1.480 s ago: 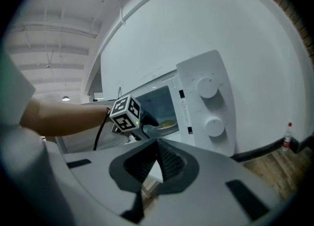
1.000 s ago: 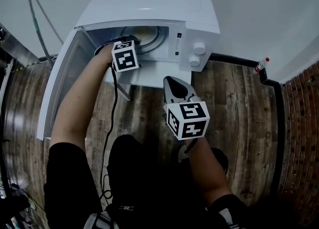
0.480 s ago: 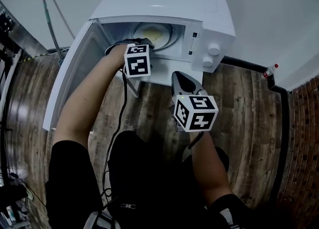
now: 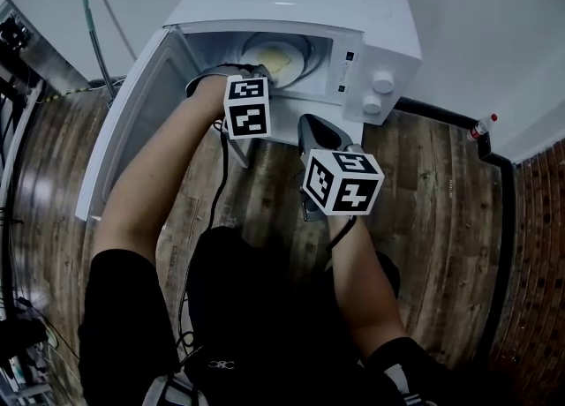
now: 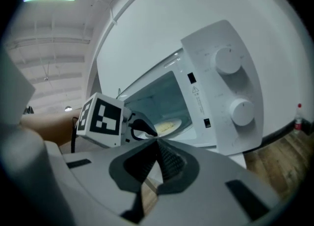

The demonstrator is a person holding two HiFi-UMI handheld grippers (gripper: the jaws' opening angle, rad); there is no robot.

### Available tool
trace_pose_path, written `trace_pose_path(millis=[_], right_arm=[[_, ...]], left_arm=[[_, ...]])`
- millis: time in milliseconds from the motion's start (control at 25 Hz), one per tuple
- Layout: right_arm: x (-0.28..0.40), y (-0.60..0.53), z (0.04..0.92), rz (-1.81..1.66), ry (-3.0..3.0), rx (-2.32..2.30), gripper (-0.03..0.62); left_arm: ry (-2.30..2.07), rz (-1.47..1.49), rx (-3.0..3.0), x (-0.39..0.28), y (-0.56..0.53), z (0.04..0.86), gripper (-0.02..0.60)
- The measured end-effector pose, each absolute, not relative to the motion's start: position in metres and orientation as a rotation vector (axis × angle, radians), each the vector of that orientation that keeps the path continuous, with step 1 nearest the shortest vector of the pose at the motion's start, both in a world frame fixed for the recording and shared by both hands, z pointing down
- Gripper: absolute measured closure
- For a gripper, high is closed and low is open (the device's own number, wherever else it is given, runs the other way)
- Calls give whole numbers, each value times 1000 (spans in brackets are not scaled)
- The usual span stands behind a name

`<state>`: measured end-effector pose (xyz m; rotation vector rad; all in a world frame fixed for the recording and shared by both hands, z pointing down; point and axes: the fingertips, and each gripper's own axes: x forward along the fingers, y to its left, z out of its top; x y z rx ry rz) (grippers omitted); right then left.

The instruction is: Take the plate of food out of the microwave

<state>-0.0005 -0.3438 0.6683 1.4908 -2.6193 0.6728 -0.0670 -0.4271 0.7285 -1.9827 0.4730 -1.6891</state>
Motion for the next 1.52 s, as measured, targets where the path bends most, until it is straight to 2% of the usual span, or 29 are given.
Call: trace_pose_path(millis=[200,640,960,1040,1200,1520], right_arm=[[-4,-359,677,938,-2660,1480,582],[-13,-387,691,1276,-2722,1438,581],[-35,-408,701,1777,-2795,1272,576],[-37,-415,702,1931,-2793,1225,503],[-48,-422,716,2112,-2715,1156,490],[-63,-416,712,2151,-2719,1084,533]], left_arm=[[596,-1641,-1880,-69,-434,725,548],[838,-1438,-1740,-83,-415,715,565],[907,-1235,-1523,-92,-390,710,572],[924,-1189,-1496,-94,-383,708,572],[948,-1139,-1469,-102,-372,710,572],[967,-1140,-1374,-112,-361,712,572]])
